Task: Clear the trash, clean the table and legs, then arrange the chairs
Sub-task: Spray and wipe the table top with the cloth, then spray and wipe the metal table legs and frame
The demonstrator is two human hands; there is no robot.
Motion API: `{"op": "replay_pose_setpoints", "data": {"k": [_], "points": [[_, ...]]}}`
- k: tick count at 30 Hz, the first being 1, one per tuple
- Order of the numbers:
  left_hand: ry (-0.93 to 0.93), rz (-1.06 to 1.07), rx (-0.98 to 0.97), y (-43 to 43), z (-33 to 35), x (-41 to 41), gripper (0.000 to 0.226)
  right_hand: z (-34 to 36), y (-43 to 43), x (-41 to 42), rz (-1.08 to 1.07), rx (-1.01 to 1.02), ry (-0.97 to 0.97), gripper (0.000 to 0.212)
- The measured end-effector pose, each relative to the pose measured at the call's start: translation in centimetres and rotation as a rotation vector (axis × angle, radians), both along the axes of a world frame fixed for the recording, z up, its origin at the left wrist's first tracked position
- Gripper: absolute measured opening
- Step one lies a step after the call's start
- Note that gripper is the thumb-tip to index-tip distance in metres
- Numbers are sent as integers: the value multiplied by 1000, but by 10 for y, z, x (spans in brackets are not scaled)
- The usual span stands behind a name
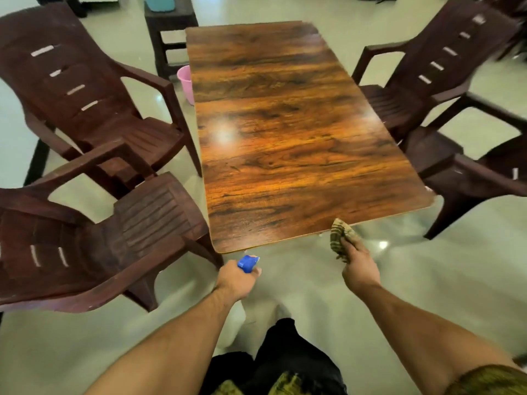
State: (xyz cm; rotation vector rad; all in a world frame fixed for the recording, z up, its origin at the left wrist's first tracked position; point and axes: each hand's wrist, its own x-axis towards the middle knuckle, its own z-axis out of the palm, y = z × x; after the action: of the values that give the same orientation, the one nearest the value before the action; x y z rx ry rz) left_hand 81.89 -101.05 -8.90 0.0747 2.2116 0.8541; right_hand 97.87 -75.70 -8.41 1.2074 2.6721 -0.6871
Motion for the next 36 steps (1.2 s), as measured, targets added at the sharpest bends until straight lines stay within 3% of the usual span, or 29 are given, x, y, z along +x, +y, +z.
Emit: {"op": "replay_pose_setpoints", "data": {"k": [3,7,15,21,25,29,36], "points": [[-30,-66,23,32,-4,14,28,5,3,4,-217,-258,161,74],[-43,-157,5,65,-17,27,37,-6,15,-9,-357,-509,196,67],[-98,-122,-46,159,-50,67,24,-46,88,-18,-139,-607,-12,69],[-95,74,9,236,-103,76,18,-119,148,-26,-44,-658,-43,57],[-101,119,50,264,-166,71,18,-171,172,-36,-42,-687,-146,37],[-87,163,105,293,-273,44,15,-261,195,-69,-65,-656,-66,31],[97,171,206,318,-423,-4,17,-390,227,-101,-27,-631,25,48]]}}
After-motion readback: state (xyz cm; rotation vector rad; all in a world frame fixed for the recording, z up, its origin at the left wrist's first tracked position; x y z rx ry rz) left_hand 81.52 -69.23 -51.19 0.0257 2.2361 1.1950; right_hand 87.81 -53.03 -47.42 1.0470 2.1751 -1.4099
